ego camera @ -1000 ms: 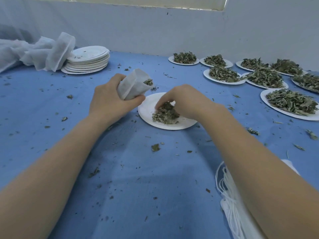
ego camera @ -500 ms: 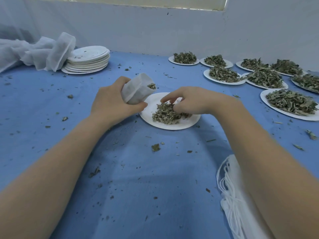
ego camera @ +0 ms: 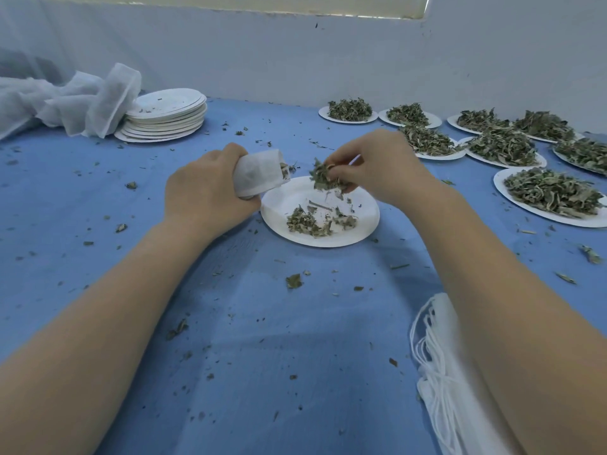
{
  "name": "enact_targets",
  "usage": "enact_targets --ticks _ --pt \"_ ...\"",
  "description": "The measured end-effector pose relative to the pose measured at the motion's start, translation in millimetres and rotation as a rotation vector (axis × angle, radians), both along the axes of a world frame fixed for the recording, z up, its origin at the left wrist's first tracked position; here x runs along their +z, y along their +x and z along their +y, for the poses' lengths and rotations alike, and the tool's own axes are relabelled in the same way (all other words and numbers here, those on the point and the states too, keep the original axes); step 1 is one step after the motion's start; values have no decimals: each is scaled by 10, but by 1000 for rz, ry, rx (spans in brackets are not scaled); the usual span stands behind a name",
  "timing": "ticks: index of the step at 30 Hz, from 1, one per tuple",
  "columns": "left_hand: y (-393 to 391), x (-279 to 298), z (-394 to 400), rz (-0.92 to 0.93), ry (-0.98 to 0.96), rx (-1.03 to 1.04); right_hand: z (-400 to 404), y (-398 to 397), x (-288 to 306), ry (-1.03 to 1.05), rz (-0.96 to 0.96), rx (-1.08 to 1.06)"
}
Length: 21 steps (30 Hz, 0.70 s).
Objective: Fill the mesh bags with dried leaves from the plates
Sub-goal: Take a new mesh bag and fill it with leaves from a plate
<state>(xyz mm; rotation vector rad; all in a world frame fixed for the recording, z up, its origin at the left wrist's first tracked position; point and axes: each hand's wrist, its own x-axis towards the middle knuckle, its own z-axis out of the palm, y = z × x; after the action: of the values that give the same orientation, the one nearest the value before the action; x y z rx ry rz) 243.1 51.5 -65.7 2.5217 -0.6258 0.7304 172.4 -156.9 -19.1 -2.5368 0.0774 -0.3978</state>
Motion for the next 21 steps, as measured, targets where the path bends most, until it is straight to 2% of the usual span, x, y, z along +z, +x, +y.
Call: enact_targets --ticks 3,7,17,21 --pt "8 -14 -5 -63 57 -7 45 -11 87 7 -79 1" --pt "-5 -27 -34 -147 81 -3 163 -38 134 26 -72 17" --pt "-106 -49 -180 -127 27 31 391 -57 158 124 29 -17" --pt "-133 -40 -196 -157 13 -17 434 -74 138 134 -35 41"
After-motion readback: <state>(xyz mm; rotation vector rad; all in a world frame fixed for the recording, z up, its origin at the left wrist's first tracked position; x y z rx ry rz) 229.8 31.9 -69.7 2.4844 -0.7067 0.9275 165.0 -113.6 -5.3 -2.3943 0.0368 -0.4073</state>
